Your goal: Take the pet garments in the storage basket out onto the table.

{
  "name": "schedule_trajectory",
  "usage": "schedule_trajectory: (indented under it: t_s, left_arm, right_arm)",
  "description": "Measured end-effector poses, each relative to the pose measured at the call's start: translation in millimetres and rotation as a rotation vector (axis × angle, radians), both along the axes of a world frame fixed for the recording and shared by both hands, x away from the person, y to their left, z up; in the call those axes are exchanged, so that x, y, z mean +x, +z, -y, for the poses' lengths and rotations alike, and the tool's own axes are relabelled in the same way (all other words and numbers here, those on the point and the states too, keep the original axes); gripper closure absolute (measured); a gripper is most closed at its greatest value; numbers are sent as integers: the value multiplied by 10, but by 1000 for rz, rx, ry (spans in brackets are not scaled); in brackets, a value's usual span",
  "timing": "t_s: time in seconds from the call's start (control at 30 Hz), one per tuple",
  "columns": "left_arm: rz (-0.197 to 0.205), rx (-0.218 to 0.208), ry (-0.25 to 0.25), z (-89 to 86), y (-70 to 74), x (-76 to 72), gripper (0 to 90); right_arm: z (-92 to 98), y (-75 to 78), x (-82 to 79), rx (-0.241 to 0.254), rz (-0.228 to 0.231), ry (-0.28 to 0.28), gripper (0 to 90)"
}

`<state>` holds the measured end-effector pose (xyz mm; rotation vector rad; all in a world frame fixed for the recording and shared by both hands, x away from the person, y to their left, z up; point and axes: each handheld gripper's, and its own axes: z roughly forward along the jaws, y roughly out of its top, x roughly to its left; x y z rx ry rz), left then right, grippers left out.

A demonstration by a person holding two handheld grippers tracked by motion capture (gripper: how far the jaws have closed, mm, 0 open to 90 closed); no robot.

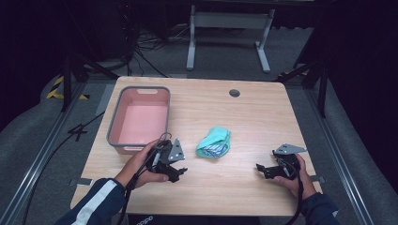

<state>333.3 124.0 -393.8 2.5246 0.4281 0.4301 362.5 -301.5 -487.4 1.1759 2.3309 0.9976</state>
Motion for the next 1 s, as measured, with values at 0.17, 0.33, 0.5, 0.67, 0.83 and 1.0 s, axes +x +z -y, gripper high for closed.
schedule_trajectory:
  t_s: [0.17, 0.33, 0.5, 0.67, 0.83, 1.0]
  left_arm:
    - [-7, -2, 7, -249, -82, -79, 232]
    - [-17, 25, 28, -472, -187, -136, 231]
    - [-20, 40, 68, -681, -275, -151, 223]
    - [-22, 49, 108, -868, -347, -169, 214]
    - [-23, 38, 137, -1041, -449, -173, 205]
    - [-49, 8, 168, -1228, -591, -160, 198]
  right_arm:
    - [0, 0, -1, 0, 0, -1, 63]
    - [0, 0, -1, 0, 0, -1, 62]
    - [-1, 0, -2, 0, 0, -2, 63]
    - [0, 0, -3, 0, 0, -2, 62]
    - [0, 0, -4, 1, 0, -3, 62]
    - [0, 0, -4, 1, 0, -3, 62]
